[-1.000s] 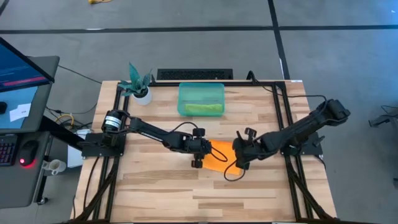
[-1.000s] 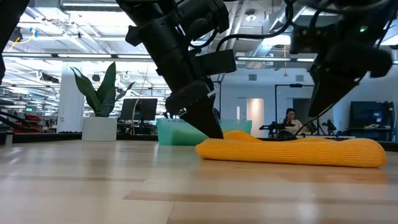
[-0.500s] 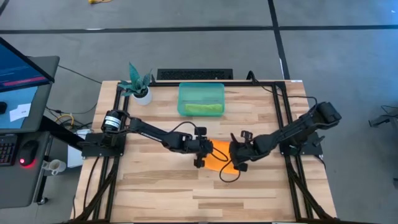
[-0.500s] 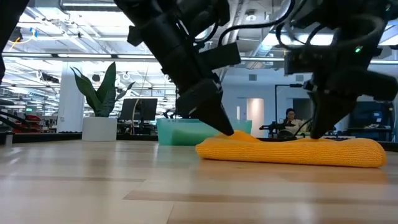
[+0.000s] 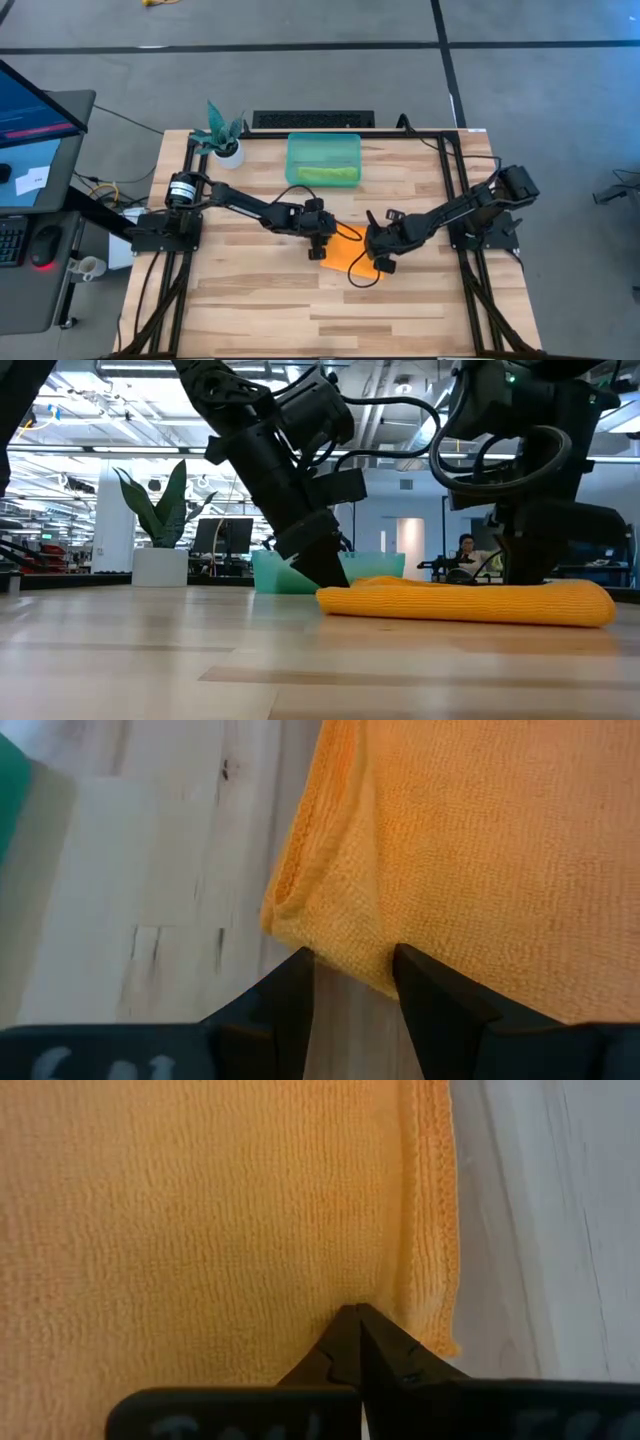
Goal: Roll microfiber towels into tight, uniform cylinder then place into a basket
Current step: Fold the orange towel
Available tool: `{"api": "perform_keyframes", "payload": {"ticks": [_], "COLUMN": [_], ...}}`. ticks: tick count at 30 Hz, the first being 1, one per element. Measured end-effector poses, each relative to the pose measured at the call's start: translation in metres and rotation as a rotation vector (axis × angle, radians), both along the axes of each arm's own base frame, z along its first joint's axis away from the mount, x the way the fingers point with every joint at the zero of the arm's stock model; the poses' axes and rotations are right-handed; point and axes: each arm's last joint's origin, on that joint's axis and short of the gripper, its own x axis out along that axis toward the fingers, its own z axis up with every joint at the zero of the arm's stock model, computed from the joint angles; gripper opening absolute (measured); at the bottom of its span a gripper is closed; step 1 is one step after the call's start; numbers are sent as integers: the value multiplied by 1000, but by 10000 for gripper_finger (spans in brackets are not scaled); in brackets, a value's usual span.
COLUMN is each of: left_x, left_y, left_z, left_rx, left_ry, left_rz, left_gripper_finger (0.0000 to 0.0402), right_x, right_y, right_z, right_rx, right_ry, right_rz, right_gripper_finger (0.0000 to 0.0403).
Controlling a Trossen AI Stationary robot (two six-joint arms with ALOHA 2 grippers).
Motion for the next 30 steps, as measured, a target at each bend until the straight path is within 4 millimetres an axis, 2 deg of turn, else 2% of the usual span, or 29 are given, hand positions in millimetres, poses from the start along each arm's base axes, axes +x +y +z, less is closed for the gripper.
{"api": "perform_keyframes", "payload": {"ticks": [10,20,25,30], "left_x": [2,5,11,15], "left_y": [-6,-41,-69,-87], "left_z": [13,34,43,45], "left_rx": [98,246,146,81], "left_ry": [89,114,29,-77], "left_rz": [37,27,-71,-152], "left_gripper_finger": [135,135,135,135], "right_x": [-9,-26,-37,-50], "right_y": [1,16,19,11], "right_z": [25,59,81,108], "right_rx": [13,25,-35,-80], "right_ry": [-83,-243,-373,-525], "right_rz": [-19,37,47,4], "right_gripper_finger": [20,26,25,28]}}
